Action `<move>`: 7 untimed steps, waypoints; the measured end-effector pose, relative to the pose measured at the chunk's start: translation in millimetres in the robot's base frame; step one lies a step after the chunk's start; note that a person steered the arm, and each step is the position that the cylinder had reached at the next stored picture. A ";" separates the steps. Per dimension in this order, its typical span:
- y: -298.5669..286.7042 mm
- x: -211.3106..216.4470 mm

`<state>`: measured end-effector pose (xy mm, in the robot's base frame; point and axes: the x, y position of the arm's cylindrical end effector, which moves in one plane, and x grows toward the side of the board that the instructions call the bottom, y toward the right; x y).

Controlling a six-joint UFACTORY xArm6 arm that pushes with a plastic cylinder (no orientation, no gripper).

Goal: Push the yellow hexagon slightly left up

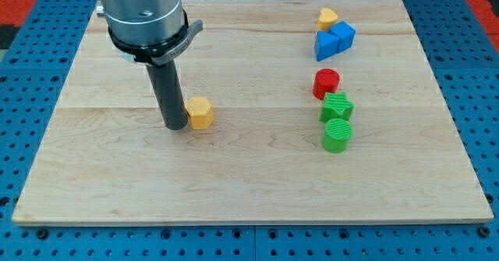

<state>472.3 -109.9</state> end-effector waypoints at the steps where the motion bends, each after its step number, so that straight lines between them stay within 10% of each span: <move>1: 3.1 25.2; 7: 6.9 -57.8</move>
<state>414.4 -103.0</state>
